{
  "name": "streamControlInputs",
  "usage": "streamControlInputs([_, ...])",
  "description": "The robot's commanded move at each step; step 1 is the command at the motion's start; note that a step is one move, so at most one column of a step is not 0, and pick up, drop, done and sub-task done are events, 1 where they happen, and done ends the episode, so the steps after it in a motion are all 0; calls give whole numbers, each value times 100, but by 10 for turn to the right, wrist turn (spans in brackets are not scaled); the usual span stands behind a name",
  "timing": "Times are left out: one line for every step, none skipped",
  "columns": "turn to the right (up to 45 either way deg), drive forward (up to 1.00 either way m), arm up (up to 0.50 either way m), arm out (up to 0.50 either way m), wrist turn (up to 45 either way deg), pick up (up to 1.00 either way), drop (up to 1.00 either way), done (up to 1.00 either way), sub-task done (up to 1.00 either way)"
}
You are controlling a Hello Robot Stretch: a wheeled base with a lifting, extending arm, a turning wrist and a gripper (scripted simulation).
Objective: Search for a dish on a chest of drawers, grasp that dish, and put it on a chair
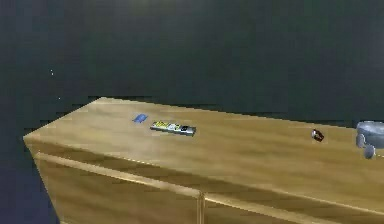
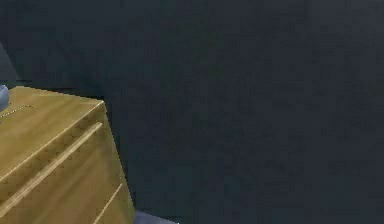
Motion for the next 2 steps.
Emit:
streamControlInputs([450, 0, 0, 0, 0, 0, 0, 0, 0])
streamControlInputs([270, 0, 0, 0, 0, 0, 0, 0, 0])
